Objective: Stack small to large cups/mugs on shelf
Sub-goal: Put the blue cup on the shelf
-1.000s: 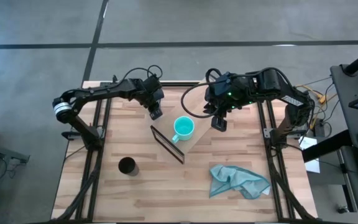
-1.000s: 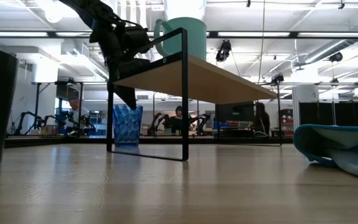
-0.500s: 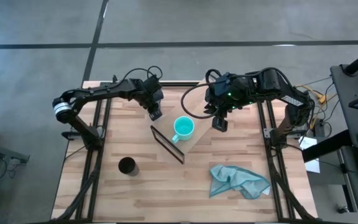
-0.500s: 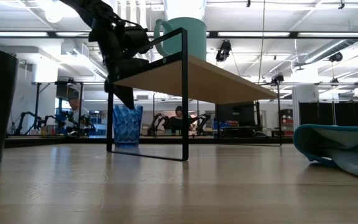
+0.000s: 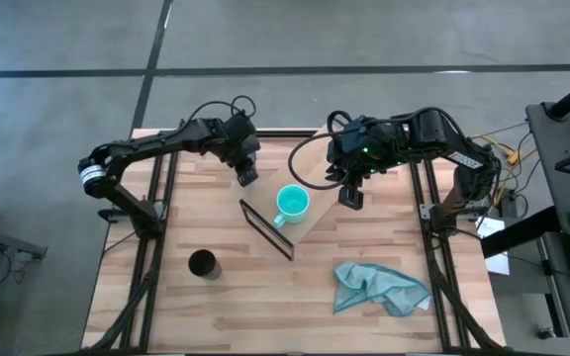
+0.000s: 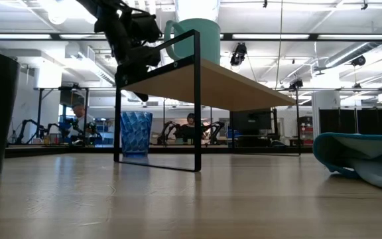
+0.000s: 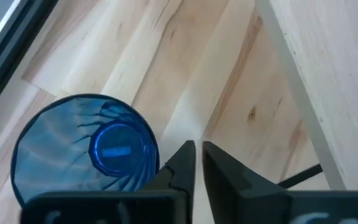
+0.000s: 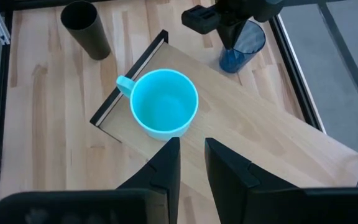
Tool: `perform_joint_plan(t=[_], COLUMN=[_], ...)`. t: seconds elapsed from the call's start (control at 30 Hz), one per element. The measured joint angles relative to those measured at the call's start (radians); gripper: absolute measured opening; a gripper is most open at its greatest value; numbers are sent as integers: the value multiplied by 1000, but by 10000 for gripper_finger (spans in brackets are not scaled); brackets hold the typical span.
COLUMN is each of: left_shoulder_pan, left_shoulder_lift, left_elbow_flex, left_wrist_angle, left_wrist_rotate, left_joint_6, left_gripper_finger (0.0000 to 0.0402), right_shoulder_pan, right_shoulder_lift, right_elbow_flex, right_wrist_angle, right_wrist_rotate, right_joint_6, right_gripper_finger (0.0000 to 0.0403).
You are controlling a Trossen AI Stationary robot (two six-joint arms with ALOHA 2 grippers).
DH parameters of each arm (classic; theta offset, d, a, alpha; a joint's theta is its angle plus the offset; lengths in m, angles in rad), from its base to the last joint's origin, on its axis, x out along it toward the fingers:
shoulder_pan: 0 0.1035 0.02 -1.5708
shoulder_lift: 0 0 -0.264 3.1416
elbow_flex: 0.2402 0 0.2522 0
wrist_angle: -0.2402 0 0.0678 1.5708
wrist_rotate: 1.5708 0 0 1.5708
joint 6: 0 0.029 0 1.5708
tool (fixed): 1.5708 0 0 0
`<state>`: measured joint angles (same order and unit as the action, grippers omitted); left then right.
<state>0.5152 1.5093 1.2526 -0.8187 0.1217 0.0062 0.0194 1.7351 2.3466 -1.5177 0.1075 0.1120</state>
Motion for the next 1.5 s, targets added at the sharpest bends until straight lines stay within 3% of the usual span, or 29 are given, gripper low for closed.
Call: perform_joint_plan(t=[0.4, 0.8, 0.97, 1.2, 1.5], left_shoulder_pan=[2, 1, 2, 2, -13], left_shoulder_lift=[7, 84, 110, 109, 46], left_elbow_flex=[2, -14, -9, -9, 94], left_wrist_angle=[-4, 0, 5, 2, -90], left_wrist_rotate=[-75, -143, -158, -157, -150], left_joint_6=[-1, -1, 0, -5, -24], left_gripper_finger=[149, 155, 122, 10, 1], right_shoulder_pan=[0, 0, 0, 0, 0], right_shoulder_lift=[0, 0, 0, 0, 0], right_elbow_flex=[0, 0, 0, 0, 0], right_wrist_angle=[-54, -54, -54, -54, -53], right_wrist_rotate=[-1, -1, -1, -1, 0], right_joint_6=[8, 8, 7, -8, -35], right_gripper_finger=[68, 68, 68, 68, 68])
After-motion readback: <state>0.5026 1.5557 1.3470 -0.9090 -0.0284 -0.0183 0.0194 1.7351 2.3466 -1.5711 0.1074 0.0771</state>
